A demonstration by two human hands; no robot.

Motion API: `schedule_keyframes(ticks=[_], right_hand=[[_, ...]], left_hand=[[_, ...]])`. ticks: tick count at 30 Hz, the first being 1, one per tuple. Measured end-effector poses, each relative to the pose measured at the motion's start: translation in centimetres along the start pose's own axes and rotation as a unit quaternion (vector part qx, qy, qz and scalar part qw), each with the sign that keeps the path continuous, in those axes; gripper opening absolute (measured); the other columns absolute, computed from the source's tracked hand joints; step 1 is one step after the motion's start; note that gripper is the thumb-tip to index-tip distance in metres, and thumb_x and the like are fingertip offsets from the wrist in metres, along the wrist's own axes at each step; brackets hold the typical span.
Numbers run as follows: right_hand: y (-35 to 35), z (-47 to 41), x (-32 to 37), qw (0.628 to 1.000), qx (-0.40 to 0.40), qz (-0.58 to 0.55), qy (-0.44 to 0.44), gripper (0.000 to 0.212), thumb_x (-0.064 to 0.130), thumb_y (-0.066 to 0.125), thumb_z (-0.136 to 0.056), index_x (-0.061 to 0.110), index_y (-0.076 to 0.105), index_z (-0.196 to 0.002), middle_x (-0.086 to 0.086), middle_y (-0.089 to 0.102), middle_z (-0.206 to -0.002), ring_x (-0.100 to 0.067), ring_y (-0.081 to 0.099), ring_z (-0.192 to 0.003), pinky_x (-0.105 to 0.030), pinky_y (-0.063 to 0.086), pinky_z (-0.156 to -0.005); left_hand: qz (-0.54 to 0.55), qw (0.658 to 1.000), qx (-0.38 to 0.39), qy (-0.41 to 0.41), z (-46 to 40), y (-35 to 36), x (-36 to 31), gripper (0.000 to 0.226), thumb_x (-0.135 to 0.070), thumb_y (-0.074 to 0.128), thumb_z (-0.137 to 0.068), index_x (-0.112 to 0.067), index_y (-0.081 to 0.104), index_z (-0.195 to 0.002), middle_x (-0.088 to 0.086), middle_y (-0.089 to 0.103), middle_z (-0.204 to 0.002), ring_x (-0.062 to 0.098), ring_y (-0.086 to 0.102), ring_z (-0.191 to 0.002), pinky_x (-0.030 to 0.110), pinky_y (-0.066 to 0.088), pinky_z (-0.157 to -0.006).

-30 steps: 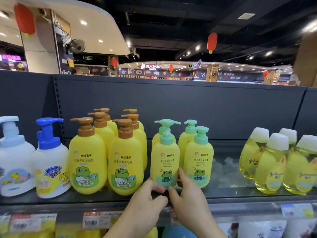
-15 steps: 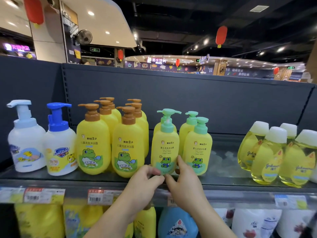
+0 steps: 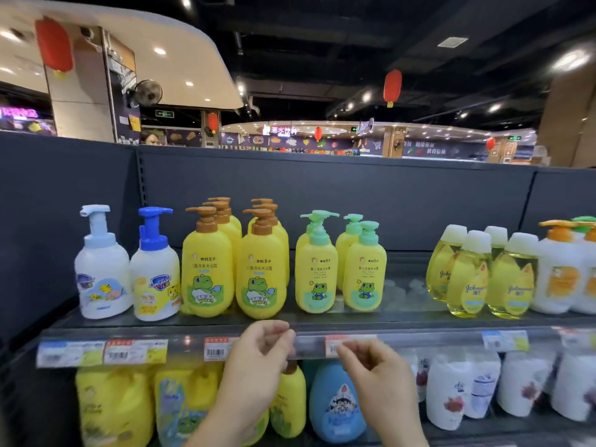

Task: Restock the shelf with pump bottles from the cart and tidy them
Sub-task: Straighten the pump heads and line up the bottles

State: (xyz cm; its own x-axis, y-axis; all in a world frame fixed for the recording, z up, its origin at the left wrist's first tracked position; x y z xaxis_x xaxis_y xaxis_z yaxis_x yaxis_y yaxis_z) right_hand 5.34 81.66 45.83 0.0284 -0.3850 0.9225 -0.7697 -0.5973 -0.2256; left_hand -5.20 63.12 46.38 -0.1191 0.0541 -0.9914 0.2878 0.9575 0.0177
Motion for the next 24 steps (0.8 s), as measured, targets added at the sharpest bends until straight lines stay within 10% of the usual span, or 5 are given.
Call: schedule_keyframes(ticks=[6, 14, 20, 24], right_hand=[[0.4, 11.0, 1.3, 0.999, 0.017, 0.013, 0.047, 0.028, 0.014, 0.079, -0.073, 0.032, 0.073, -0.052, 0.002, 0.071, -0.053, -0.008, 0.063, -0.051, -0.019, 0.053, -0.063], [-0.6, 20.5, 6.8, 0.999, -0.02, 0.024, 0.015, 0.028, 0.014, 0.088, -0.058, 0.018, 0.066, -0.041, -0.013, 0.063, -0.047, -0.004, 0.044, -0.038, -0.01, 0.038, -0.045], [4.9, 17.7, 8.5, 0.99, 0.083, 0.111, -0.021, 0.02, 0.026, 0.062, -0.089, 0.039, 0.071, -0.076, 0.011, 0.075, -0.083, -0.001, 0.065, -0.081, -0.02, 0.052, -0.081], [11.2, 12.3, 9.8, 0.947, 0.141, 0.255, -0.139, 0.034, 0.032, 0.049, -0.095, 0.034, 0.051, -0.129, 0.012, 0.055, -0.125, -0.007, 0.049, -0.118, -0.024, 0.04, -0.098]], left_hand=[[0.043, 0.999, -0.007, 0.005, 6.2, -7.2, -0.8, 0.02, -0.006, 0.072, -0.079, -0.017, 0.075, -0.062, 0.002, 0.073, -0.06, 0.006, 0.056, -0.043, 0.018, 0.05, -0.048], [-0.002, 0.997, -0.039, 0.073, 13.0, -14.8, -5.3, 0.028, -0.029, 0.069, -0.081, -0.021, 0.075, -0.055, 0.002, 0.06, -0.043, 0.008, 0.051, -0.043, 0.026, 0.047, -0.054], [0.0, 0.996, -0.065, 0.065, 14.1, -16.6, -5.9, 0.044, -0.037, 0.057, -0.087, -0.01, 0.07, -0.055, 0.008, 0.065, -0.045, 0.007, 0.056, -0.038, 0.017, 0.046, -0.051], [-0.185, 0.978, 0.019, 0.095, 10.3, -14.7, -5.2, 0.041, -0.051, 0.035, -0.092, -0.028, 0.069, -0.089, -0.013, 0.073, -0.088, 0.0, 0.064, -0.091, 0.018, 0.044, -0.078]])
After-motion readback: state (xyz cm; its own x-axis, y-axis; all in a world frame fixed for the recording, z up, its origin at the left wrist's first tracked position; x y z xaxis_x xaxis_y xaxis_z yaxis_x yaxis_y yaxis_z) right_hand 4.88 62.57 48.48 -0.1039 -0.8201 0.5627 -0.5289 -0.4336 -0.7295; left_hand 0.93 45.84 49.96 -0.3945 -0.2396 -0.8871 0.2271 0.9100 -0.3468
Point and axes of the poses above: each hand's wrist, its own z-axis away from the middle knuckle, its own y-axis out of the palm, x = y × z, the point moved 10 cm from there along -z, towards the middle knuckle
